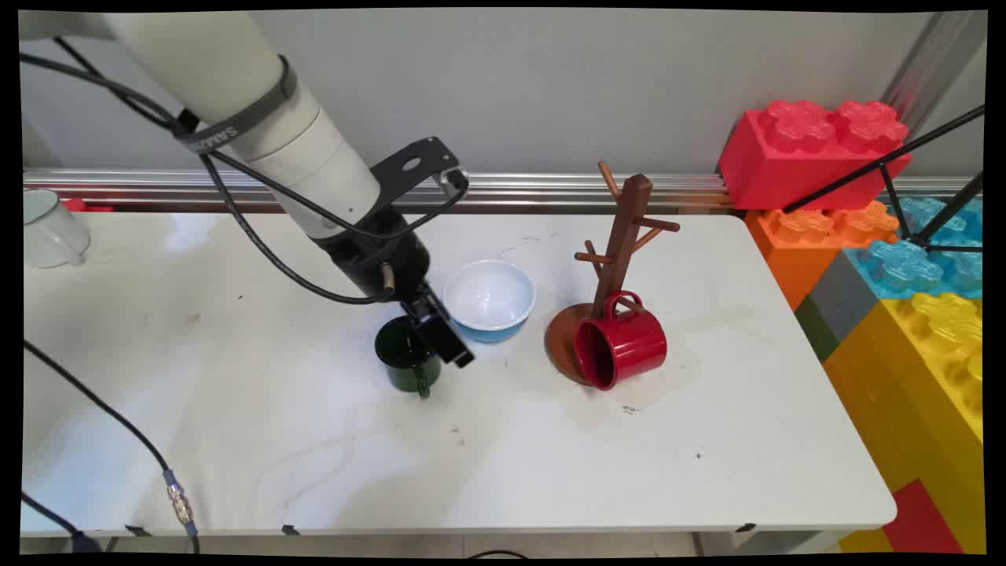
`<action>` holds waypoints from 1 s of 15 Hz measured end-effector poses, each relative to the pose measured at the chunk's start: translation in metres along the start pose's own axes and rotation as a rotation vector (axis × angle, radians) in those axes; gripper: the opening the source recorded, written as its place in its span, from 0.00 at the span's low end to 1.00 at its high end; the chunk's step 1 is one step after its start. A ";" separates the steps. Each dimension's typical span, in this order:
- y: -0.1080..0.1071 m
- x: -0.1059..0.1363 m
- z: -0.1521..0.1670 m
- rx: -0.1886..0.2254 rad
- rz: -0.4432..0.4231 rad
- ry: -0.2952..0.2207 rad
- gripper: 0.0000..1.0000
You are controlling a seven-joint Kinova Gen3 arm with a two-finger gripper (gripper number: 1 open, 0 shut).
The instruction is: Pick up the red mug from the rack
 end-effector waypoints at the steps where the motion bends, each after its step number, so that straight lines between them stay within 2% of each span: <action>1: 0.001 -0.002 0.002 -0.010 -0.008 0.047 1.00; 4: 0.004 -0.009 0.011 -0.038 -0.053 0.178 1.00; 7: 0.010 -0.015 0.026 -0.075 -0.106 0.286 1.00; 12: 0.020 -0.022 0.051 -0.112 -0.154 0.400 1.00; 15: 0.023 -0.026 0.065 -0.120 -0.182 0.439 1.00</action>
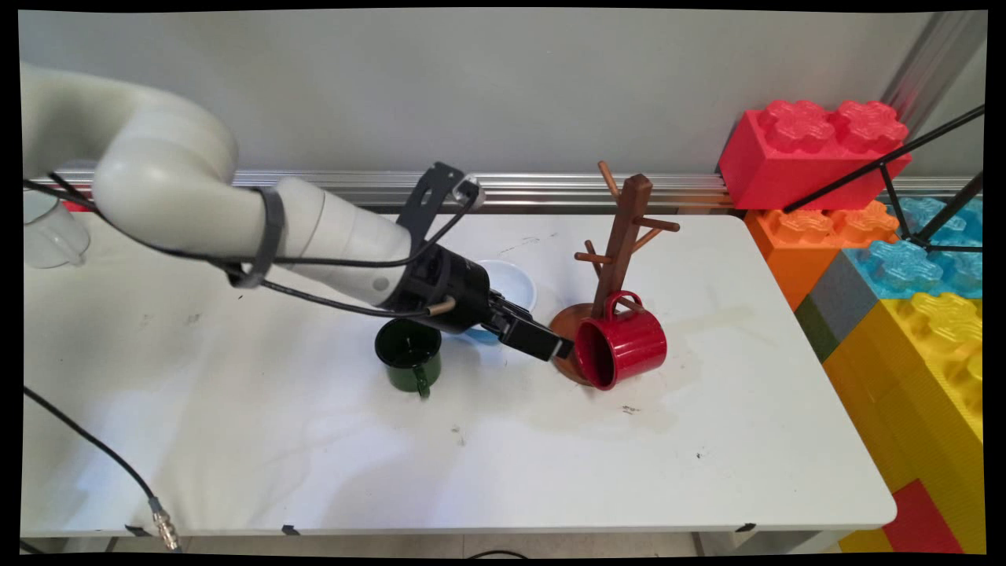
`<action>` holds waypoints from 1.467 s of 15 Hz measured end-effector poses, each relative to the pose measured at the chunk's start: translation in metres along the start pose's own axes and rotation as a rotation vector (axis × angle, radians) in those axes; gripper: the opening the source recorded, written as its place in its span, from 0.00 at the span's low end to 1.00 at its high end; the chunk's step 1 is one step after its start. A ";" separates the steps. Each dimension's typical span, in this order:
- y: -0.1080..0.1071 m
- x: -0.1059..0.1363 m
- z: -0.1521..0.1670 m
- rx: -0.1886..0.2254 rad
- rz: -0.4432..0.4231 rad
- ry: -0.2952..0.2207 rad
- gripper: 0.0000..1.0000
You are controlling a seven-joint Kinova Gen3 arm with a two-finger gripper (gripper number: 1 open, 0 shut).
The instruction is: Pick up the red mug from the rack
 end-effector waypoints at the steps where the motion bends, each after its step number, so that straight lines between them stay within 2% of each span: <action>1: -0.001 -0.004 0.004 0.000 -0.013 0.011 1.00; 10: -0.014 -0.030 0.031 0.028 -0.143 0.105 1.00; 16: -0.012 -0.037 0.044 -0.005 -0.195 0.145 1.00; 22: -0.009 -0.039 0.057 -0.035 -0.230 0.166 1.00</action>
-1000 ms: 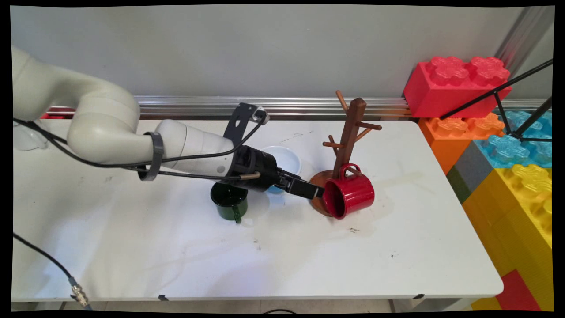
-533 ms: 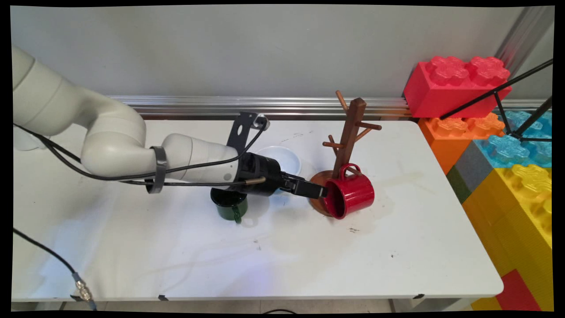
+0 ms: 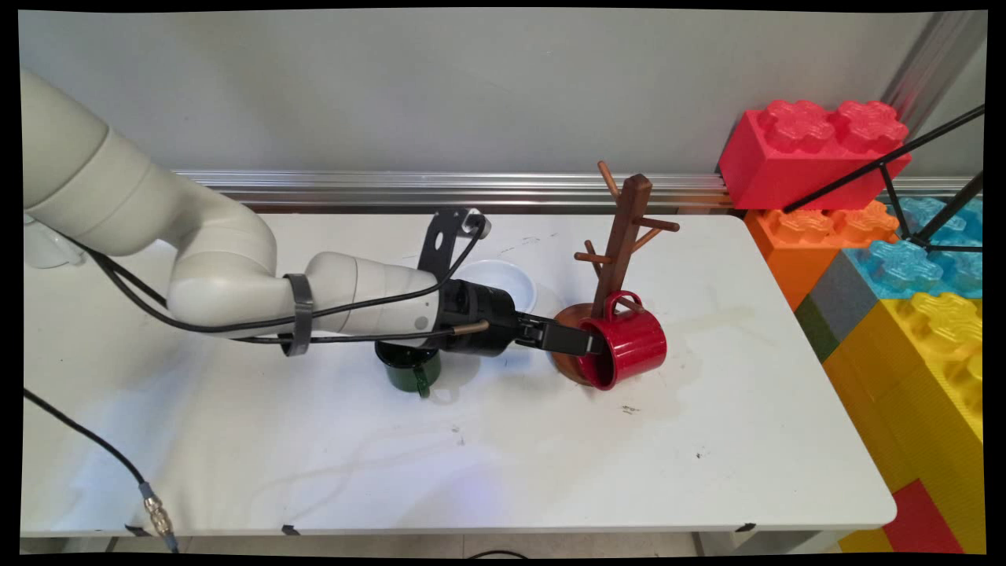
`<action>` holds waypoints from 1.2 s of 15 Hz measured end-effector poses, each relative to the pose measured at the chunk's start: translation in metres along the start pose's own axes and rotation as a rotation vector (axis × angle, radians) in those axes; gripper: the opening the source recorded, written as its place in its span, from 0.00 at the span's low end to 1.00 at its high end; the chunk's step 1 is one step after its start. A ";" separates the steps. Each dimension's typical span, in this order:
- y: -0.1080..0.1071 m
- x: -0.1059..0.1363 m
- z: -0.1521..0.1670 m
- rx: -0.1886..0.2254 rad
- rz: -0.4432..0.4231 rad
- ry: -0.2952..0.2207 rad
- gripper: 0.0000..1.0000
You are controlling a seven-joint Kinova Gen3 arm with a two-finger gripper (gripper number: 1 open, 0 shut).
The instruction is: Pick up the red mug from the rack
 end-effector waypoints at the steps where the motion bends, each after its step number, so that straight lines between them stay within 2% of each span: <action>1: 0.000 -0.001 0.003 -0.003 -0.006 0.001 1.00; 18: 0.000 -0.009 0.051 -0.053 -0.091 0.028 1.00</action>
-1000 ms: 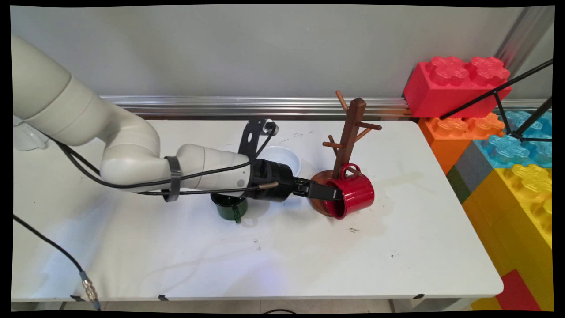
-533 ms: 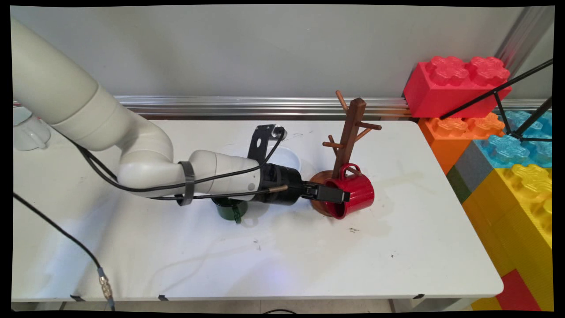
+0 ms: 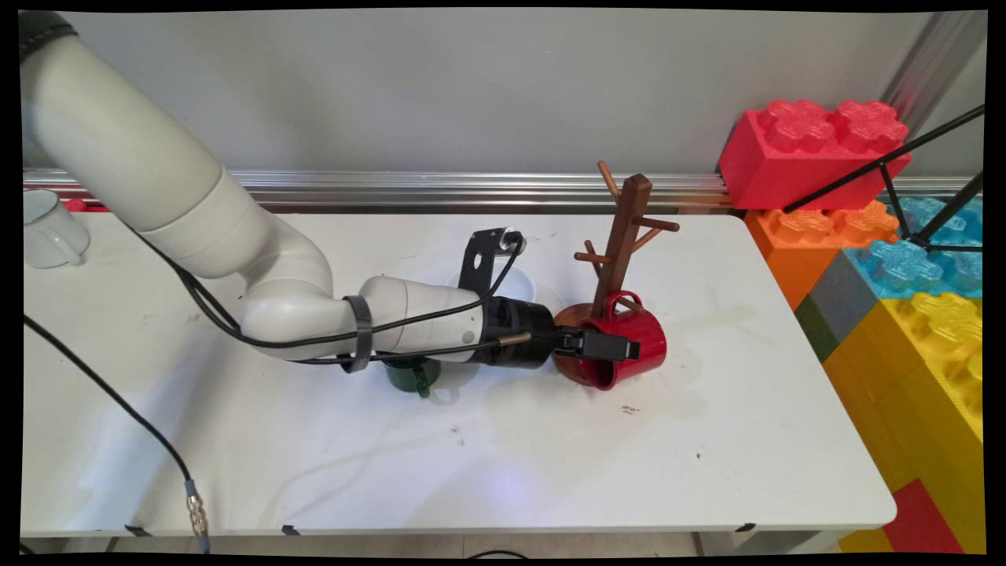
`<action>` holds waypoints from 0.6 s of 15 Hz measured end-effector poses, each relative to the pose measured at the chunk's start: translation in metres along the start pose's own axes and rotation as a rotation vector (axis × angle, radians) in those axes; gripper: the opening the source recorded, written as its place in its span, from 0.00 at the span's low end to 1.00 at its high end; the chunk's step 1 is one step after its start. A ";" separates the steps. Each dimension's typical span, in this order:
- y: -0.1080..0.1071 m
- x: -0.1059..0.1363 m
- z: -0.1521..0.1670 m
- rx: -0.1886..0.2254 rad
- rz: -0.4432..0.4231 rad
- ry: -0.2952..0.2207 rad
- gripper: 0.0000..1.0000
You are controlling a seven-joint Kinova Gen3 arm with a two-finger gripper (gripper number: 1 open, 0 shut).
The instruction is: Pick up the red mug from the rack
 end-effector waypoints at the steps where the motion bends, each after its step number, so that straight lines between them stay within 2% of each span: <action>1: 0.000 0.000 0.002 -0.003 -0.004 0.002 1.00; 9: 0.001 -0.003 0.013 -0.017 -0.028 0.010 1.00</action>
